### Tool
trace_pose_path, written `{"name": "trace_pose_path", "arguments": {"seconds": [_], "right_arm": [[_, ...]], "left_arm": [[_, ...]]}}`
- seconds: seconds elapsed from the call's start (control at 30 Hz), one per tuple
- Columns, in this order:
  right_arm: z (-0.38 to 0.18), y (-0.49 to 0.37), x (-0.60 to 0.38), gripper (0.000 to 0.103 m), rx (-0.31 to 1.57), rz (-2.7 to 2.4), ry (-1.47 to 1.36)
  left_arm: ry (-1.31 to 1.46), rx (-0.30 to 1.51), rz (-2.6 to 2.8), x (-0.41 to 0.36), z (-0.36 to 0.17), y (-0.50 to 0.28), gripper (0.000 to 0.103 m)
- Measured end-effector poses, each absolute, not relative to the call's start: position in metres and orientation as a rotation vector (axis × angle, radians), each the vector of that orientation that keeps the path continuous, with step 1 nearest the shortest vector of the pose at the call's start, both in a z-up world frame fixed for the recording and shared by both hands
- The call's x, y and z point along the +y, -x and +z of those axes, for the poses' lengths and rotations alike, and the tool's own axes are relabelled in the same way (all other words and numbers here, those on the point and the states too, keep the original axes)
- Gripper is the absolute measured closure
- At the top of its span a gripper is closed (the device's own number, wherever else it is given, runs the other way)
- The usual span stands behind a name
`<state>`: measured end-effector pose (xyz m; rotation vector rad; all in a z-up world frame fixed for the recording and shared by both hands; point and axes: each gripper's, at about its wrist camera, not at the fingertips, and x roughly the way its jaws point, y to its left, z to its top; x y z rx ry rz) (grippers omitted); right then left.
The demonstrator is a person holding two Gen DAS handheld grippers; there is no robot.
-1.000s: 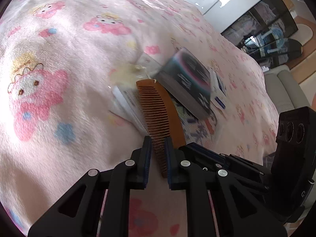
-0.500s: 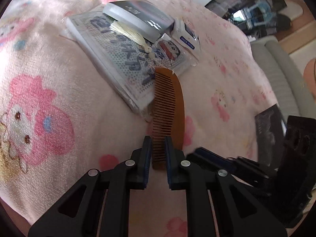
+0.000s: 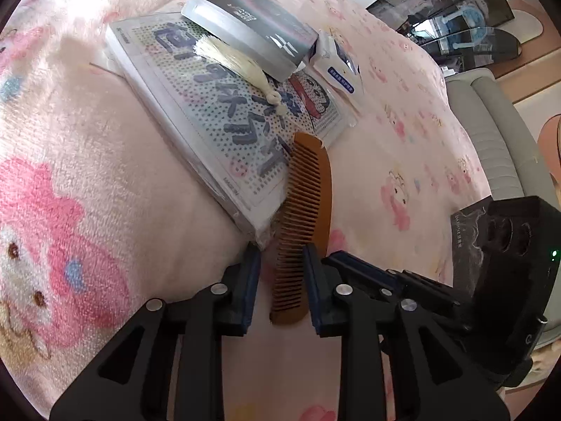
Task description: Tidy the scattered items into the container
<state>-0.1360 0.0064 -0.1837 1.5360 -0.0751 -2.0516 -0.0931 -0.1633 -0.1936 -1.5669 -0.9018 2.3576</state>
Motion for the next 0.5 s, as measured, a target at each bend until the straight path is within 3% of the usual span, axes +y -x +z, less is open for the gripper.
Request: {"name": "trace_pose_path", "arguments": {"seconds": [0.3,0.5], "right_arm": [[-0.195,0.141,0.008,0.088,-0.175,-1.958,-1.531],[-0.179,0.145,0.012,0.087,-0.099,-1.996,-1.507]], "left_arm": [[1.557,-0.906,2.354,-0.162,-0.195,0.093,0.087],[1.567,-0.886,2.334,-0.159,-0.189,0.083,0.091]]}}
